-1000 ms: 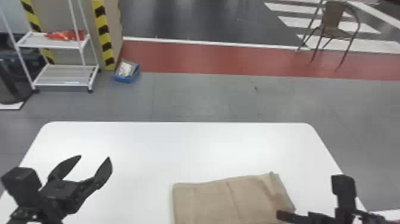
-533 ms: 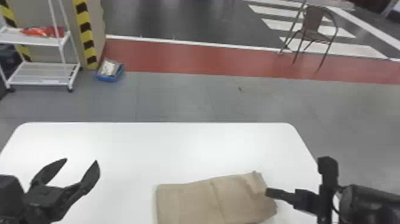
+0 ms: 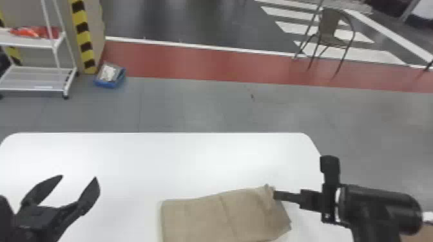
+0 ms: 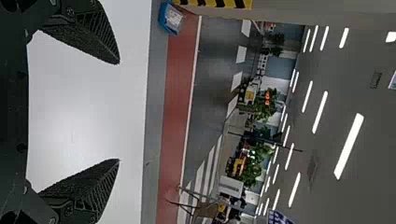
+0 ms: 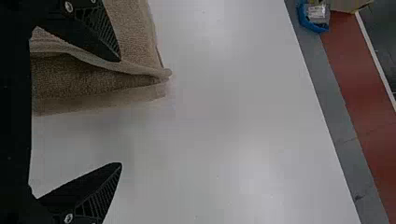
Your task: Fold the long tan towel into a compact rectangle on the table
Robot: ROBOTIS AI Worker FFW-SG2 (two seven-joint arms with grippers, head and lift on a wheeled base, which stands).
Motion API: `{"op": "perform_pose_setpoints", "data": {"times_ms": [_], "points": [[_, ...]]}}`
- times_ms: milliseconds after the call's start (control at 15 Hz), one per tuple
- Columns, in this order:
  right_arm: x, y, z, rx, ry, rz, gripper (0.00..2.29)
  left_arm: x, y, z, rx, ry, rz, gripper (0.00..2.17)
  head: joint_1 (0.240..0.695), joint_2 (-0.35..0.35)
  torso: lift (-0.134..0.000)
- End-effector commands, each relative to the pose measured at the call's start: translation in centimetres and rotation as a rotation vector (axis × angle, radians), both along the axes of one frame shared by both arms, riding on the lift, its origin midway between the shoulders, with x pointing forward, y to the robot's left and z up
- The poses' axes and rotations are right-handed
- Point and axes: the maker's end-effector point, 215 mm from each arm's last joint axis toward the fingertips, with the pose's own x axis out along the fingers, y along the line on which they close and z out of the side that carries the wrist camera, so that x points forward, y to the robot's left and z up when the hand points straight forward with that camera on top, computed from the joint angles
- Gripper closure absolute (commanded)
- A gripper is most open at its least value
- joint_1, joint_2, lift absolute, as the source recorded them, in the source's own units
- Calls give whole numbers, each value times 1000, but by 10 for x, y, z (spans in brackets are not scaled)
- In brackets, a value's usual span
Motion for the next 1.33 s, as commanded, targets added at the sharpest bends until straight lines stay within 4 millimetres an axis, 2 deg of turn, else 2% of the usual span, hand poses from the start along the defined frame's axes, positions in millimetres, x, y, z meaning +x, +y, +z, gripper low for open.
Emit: {"op": "perform_pose_setpoints", "data": {"times_ms": [0,333,600,800,1000,1267], "points": [[3,13,-4,-1,4,27,113,-1,3,-1,2,1,5,151,695,-241,0],[-7,31,-11,0,16,56,130,0,7,0,5,3,9,151,695,-203,0],[-11,27,3,66,-33,30,134,2,9,1,5,3,13,151,695,-192,0],[-1,30,16,108,-76,30,144,4,3,0,5,5,4,151,695,-194,0],[-1,44,9,87,-20,65,144,4,-1,-2,7,9,-2,151,695,-198,0],[-15,40,0,89,52,47,144,4,5,-3,11,10,8,151,695,-187,0]]}}
